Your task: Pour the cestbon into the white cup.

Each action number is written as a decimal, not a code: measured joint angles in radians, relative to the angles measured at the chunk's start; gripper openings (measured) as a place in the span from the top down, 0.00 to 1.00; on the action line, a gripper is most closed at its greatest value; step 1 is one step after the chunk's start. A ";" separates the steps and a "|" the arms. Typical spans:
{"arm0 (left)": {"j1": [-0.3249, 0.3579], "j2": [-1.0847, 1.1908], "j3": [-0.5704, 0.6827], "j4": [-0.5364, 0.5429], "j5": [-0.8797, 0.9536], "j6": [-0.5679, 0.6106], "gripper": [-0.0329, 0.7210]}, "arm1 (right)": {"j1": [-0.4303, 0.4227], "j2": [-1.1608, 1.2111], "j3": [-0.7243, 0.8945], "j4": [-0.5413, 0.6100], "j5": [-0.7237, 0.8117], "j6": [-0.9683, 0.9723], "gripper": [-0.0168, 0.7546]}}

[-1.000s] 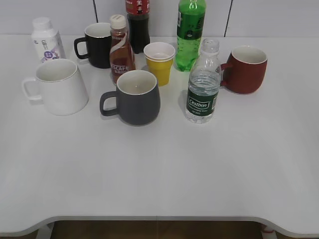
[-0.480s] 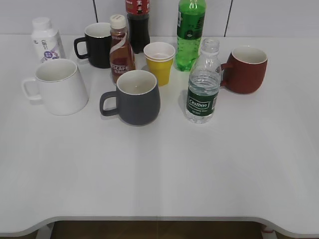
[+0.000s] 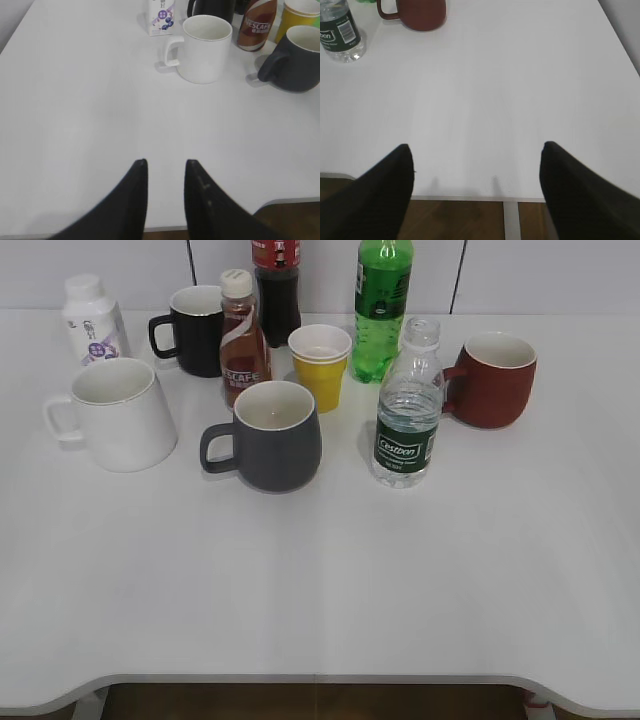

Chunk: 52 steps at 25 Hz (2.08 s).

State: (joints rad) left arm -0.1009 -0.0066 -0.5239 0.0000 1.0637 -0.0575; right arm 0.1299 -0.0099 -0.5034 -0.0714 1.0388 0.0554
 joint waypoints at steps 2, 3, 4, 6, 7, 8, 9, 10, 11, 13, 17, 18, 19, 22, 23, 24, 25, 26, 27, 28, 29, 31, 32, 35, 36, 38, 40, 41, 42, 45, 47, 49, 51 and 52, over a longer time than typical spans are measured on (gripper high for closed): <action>0.000 0.000 0.000 0.000 0.000 0.000 0.71 | 0.000 0.000 0.000 0.000 0.000 0.000 0.22; 0.000 0.000 0.000 0.000 0.000 0.000 0.71 | 0.000 0.000 0.000 0.000 0.000 0.000 0.22; 0.000 0.000 0.000 0.000 0.000 0.000 0.71 | 0.000 0.000 0.000 0.000 0.000 0.000 0.22; 0.000 0.000 0.000 0.000 0.000 0.000 0.71 | 0.000 0.000 0.000 0.000 0.000 0.000 0.22; 0.000 0.000 0.000 -0.010 -0.001 0.000 0.71 | 0.000 0.000 0.000 0.000 0.000 0.000 0.22; 0.000 0.000 -0.001 -0.015 -0.002 0.000 0.71 | 0.000 0.000 0.000 0.000 0.000 0.000 0.22; 0.000 0.000 -0.003 -0.016 -0.007 0.000 0.71 | 0.000 0.000 0.000 0.000 0.000 0.000 0.22; 0.000 0.004 -0.014 -0.018 -0.032 0.000 0.71 | 0.000 0.000 0.000 0.000 0.000 0.000 0.22; 0.000 0.011 -0.018 -0.018 -0.069 0.000 0.71 | 0.000 0.000 0.000 0.000 0.000 0.000 0.22; 0.000 0.033 -0.019 -0.018 -0.244 0.000 0.71 | 0.000 0.000 0.000 0.000 0.000 0.000 0.22; 0.000 0.130 0.022 0.000 -0.705 0.000 0.70 | 0.000 0.000 0.000 0.000 0.000 0.000 0.22; 0.000 0.173 0.044 0.000 -0.790 0.000 0.69 | 0.000 0.000 0.000 0.000 0.000 0.000 0.22; 0.000 0.217 0.070 0.021 -0.894 0.000 0.67 | 0.000 0.000 0.000 0.000 0.000 0.000 0.22; 0.000 0.414 0.144 0.095 -1.107 0.000 0.63 | 0.000 0.000 0.000 0.000 0.000 0.000 0.22; 0.000 0.499 0.174 0.107 -1.201 0.000 0.61 | 0.000 0.000 0.000 0.000 0.000 0.000 0.22; 0.000 0.588 0.190 0.110 -1.271 0.000 0.60 | 0.000 0.000 0.000 0.000 0.000 0.000 0.22; 0.000 0.680 0.205 0.113 -1.356 0.000 0.59 | 0.000 0.000 0.000 0.000 0.000 0.000 0.22; 0.000 0.761 0.213 0.114 -1.441 0.000 0.59 | 0.000 0.000 0.000 0.000 0.000 0.000 0.22; 0.000 0.845 0.214 0.114 -1.516 0.000 0.58 | 0.000 0.000 0.000 0.002 0.000 0.000 0.22; 0.002 0.977 0.214 0.114 -1.607 0.000 0.58 | 0.000 0.000 0.000 0.005 0.000 0.000 0.22; 0.006 1.050 0.215 0.115 -1.678 0.000 0.57 | 0.000 0.000 0.000 0.007 0.000 0.000 0.22; 0.026 1.214 0.215 0.116 -1.843 0.000 0.54 | 0.000 0.000 0.000 0.010 0.000 0.000 0.22; 0.039 1.289 0.215 0.116 -1.912 0.000 0.53 | 0.000 0.000 0.000 0.010 0.000 0.000 0.22; 0.070 1.467 0.216 0.114 -2.053 0.000 0.51 | 0.000 0.000 0.000 0.012 0.000 0.000 0.22; 0.074 1.509 0.216 0.114 -2.082 0.000 0.51 | 0.000 0.000 0.000 0.012 0.000 0.000 0.22; 0.078 1.591 0.216 0.114 -2.133 0.017 0.50 | 0.000 0.000 0.000 0.012 0.000 0.000 0.22; 0.078 1.656 0.216 0.126 -2.165 0.039 0.50 | 0.000 0.000 0.000 0.012 0.000 0.000 0.22; 0.078 1.680 0.216 0.136 -2.174 0.044 0.50 | 0.000 0.000 0.000 0.012 0.000 0.000 0.22; 0.078 1.707 0.213 0.143 -2.186 0.050 0.50 | 0.000 0.000 0.000 0.012 0.000 0.000 0.22; 0.078 1.768 0.190 0.150 -2.209 0.063 0.50 | 0.000 0.000 0.000 0.012 0.000 0.000 0.22; 0.078 1.801 0.171 0.160 -2.217 0.064 0.50 | 0.000 0.000 0.000 0.012 0.000 0.000 0.22; 0.078 1.824 0.147 0.171 -2.220 0.067 0.50 | 0.000 0.000 0.000 0.012 0.000 0.000 0.22; 0.078 1.841 0.121 0.177 -2.222 0.067 0.50 | 0.000 0.000 0.000 0.012 0.000 0.000 0.22; 0.078 1.853 0.105 0.179 -2.220 0.068 0.50 | 0.000 0.000 0.000 0.012 0.000 0.000 0.22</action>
State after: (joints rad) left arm -0.0233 1.8460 -0.4186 0.1790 -1.1561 0.0103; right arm 0.1299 -0.0099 -0.5034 -0.0592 1.0388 0.0554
